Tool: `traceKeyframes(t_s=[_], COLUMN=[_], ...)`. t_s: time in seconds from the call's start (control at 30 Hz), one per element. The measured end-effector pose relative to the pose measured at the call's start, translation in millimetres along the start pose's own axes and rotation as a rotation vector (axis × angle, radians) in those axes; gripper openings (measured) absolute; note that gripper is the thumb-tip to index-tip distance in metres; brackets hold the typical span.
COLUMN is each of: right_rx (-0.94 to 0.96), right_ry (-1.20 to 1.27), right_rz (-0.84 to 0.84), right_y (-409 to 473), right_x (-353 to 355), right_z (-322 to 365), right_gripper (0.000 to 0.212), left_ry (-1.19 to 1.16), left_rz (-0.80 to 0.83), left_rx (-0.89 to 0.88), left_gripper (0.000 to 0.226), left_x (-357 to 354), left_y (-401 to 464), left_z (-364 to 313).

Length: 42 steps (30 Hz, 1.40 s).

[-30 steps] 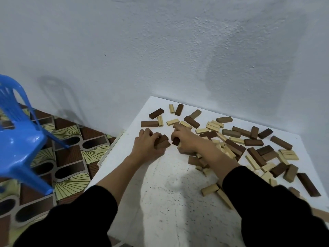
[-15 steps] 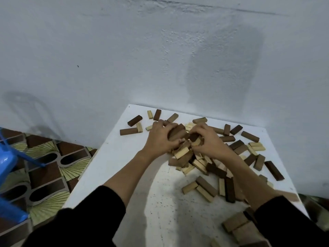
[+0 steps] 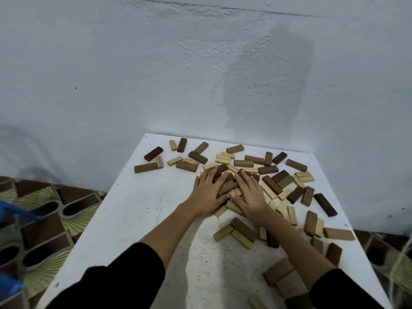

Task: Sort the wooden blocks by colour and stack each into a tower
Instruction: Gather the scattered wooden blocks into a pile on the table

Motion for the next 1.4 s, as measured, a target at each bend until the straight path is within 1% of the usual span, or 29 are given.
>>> traceKeyframes(t_s=[0.03,0.07,0.17,0.23,0.27,0.4,0.5,0.6,0.7,0.77,0.83,0.93,1.07,1.13,1.27,1.4], right_rx=[0.003,0.008,0.042,0.063,0.083,0.110,0.097,0.071,0.053,0.072,0.094,0.129,0.165,0.187,0.211,0.209], right_ry=[0.001,0.009,0.053,0.039,0.031,-0.018,-0.121,-0.184,-0.252,-0.321,-0.352,-0.404,-0.449,-0.442,-0.413,-0.355], right_rz=[-0.021,-0.037,-0.095,-0.095,-0.083,0.010,0.120,0.203,0.225,0.220,0.222,0.226,0.192,0.176,0.178,0.186], right_y=[0.8,3.0,12.3,23.2,32.0,69.2,97.9,118.9,135.4,142.0,150.1,159.8,165.2,165.7,164.8,162.1], right_x=[3.3,7.3,24.6,30.5,30.7,22.4,4.7,-13.7,-29.4,-37.4,-45.9,-56.4,-64.5,-66.7,-69.0,-68.0], right_z=[0.1,1.2,16.3,27.7,34.8,66.3,89.4,100.6,106.5,109.8,111.9,115.6,121.6,123.1,123.7,125.2], right_gripper=[0.110,0.106,0.085,0.067,0.063,0.066,0.068,0.070,0.072,0.075,0.075,0.070,0.059,0.053,0.046,0.040], left_ry=[-0.024,-0.059,-0.137,-0.126,-0.095,0.023,0.075,0.019,-0.072,-0.082,-0.069,-0.059,0.036,0.076,0.076,0.088], left_rz=[-0.003,-0.011,-0.047,-0.066,-0.079,-0.140,-0.174,-0.211,-0.271,-0.272,-0.264,-0.318,-0.374,-0.410,-0.405,-0.455], left_rx=[0.001,0.007,0.031,0.056,0.078,0.183,0.307,0.456,0.479,0.486,0.490,0.454,0.386,0.376,0.387,0.384], left_gripper=[0.065,0.066,0.065,0.065,0.066,0.066,0.071,0.082,0.096,0.106,0.109,0.101,0.071,0.065,0.065,0.043], left_x=[1.7,4.6,19.4,31.4,37.5,57.3,67.6,69.7,66.6,63.7,62.0,63.1,58.0,57.3,54.8,53.1], left_y=[-0.8,-2.1,-8.4,-14.8,-18.5,-34.3,-43.6,-44.0,-34.0,-26.8,-18.0,-8.0,-6.3,-8.7,-12.6,-16.6], left_z=[0.7,2.7,17.6,35.0,48.6,110.8,156.4,180.4,190.3,194.6,198.2,198.9,195.1,192.9,191.4,186.5])
Point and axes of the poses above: each hand's wrist, its own y-axis towards the middle knuckle, its own x-axis out of the back of the hand, z = x × y, the point moved 5 cm from there along y, towards the middle knuckle, and after that the axes turned 6 degrees about -x, right-handed, at the moved point
